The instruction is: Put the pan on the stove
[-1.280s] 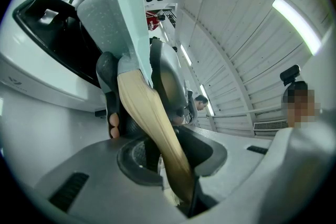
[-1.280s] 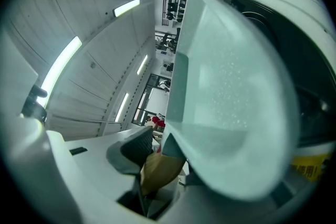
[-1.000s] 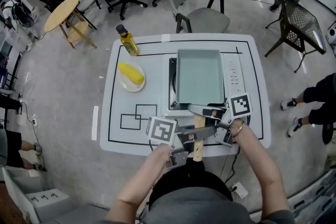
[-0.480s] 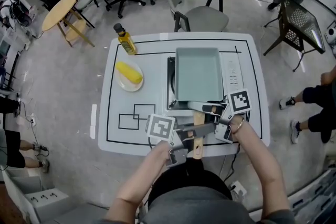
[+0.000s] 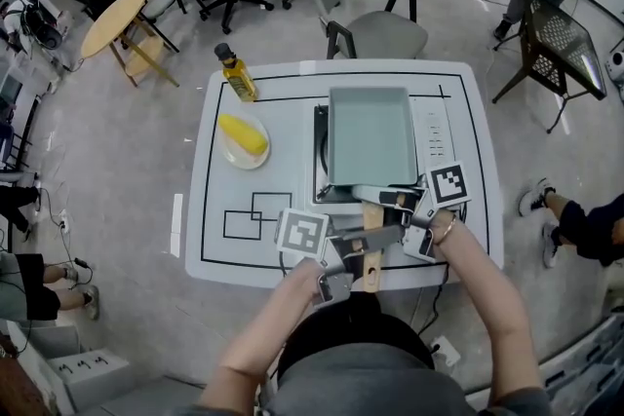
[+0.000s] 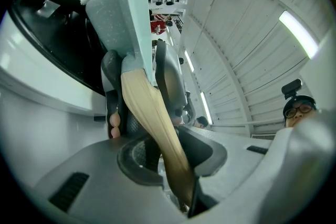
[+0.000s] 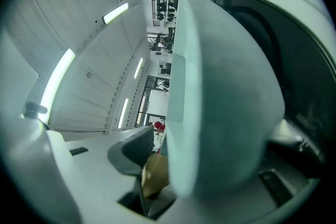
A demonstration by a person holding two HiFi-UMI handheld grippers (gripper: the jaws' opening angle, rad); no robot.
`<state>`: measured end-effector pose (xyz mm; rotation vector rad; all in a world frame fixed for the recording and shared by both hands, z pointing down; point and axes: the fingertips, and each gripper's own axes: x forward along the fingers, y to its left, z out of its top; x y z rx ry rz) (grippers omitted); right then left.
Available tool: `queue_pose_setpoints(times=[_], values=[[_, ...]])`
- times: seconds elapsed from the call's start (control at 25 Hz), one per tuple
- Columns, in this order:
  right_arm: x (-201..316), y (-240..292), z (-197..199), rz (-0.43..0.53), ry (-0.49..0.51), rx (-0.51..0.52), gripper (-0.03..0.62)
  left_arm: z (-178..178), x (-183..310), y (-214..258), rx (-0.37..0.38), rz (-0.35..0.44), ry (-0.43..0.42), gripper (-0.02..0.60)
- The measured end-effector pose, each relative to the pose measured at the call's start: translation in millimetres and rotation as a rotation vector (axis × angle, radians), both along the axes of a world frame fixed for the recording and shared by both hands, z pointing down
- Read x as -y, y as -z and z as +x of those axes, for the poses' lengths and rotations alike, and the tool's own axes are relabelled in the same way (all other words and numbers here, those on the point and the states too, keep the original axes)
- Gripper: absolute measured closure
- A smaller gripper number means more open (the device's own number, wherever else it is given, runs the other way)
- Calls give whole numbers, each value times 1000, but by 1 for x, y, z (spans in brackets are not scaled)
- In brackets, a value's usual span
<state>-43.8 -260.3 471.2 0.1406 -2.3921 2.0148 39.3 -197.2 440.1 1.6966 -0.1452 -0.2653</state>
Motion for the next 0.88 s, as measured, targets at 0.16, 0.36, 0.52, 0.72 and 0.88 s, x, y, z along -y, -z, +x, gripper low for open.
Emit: queue_pose_setpoints(times=[0.16, 0.36, 0.52, 0.72, 0.88], values=[[2, -3, 0, -3, 3, -4, 419, 0, 2, 0, -9, -2, 5, 486], [2, -4, 1, -11, 9, 2, 419, 2, 2, 2, -14, -3, 12, 486], [1, -1, 0, -13, 14, 6, 418, 1, 2, 4, -14, -4, 20, 486], [2, -5, 1, -36, 20, 6, 418, 3, 4, 2, 0, -2, 28, 486], [3, -8, 2, -43, 20, 0, 418, 3, 3, 4, -7, -4, 35, 486]])
